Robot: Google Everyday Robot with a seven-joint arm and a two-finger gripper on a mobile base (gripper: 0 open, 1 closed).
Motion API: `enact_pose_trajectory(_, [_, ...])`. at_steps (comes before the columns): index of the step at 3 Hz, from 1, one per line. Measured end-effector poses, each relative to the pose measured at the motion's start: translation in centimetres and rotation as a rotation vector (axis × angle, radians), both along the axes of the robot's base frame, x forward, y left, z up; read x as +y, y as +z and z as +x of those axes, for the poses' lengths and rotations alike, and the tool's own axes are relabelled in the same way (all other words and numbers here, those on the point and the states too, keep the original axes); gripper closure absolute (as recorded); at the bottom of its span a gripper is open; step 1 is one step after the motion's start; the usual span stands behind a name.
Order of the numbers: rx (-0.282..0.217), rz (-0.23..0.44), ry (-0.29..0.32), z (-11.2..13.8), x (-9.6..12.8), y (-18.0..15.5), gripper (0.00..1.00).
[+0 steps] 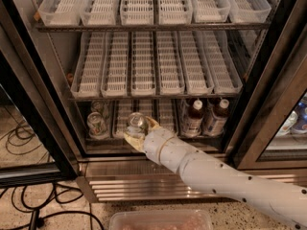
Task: Pick 7up can from bottom shelf of fridge
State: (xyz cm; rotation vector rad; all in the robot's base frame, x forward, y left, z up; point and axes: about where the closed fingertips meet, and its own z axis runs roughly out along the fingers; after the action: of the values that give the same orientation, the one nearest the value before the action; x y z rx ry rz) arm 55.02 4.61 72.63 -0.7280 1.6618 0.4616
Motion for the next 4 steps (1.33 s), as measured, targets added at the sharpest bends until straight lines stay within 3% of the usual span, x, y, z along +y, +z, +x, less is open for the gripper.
enact_pose_trajectory(2, [0.071, -0.047, 0.192, -2.9, 0.0, -0.3, 1.00])
enact_pose_trajectory(4, [0.133, -0.022, 0.486, -6.0, 1.0, -0.5, 1.00])
